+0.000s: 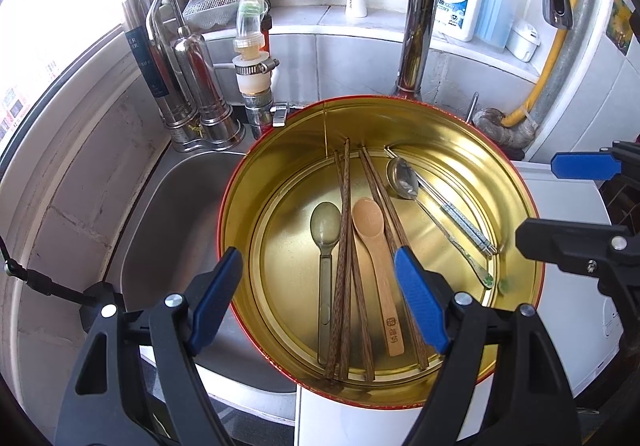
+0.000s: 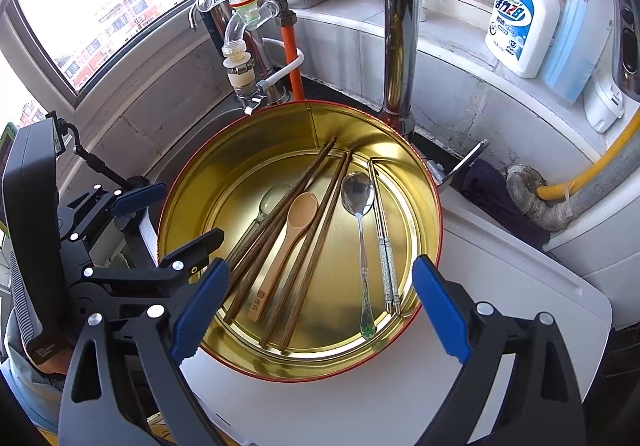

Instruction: Organize utensils

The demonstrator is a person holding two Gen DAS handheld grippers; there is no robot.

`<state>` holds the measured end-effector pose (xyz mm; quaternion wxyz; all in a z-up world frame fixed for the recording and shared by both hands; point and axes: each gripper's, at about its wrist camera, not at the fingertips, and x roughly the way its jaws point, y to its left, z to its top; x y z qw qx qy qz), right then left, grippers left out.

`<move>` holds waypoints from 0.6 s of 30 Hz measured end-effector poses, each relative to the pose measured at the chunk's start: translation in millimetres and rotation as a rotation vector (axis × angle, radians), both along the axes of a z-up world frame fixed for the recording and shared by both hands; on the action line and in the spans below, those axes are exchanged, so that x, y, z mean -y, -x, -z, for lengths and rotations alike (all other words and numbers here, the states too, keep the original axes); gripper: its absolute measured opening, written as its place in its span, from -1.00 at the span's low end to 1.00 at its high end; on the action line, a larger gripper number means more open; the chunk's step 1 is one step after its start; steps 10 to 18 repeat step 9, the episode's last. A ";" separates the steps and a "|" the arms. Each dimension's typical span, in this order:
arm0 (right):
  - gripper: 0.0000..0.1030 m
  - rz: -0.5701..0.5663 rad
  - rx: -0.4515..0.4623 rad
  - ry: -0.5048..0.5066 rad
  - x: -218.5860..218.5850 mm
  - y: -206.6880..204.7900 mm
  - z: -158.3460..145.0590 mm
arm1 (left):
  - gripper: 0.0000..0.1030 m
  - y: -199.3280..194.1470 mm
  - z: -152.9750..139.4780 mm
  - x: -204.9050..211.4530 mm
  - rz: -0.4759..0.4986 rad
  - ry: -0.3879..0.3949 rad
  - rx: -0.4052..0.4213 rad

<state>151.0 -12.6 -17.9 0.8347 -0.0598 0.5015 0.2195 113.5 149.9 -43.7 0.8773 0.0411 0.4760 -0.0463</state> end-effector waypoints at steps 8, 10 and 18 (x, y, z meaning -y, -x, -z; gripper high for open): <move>0.80 0.041 0.016 -0.052 21.8 19.2 -0.4 | 0.50 26.2 -7.5 -4.3 -0.037 0.079 -0.019; 0.80 0.059 0.021 -0.082 30.5 22.2 0.6 | 0.50 32.6 -7.3 -1.7 -0.033 0.101 -0.021; 0.80 0.059 0.021 -0.082 30.5 22.2 0.6 | 0.50 32.6 -7.3 -1.7 -0.033 0.101 -0.021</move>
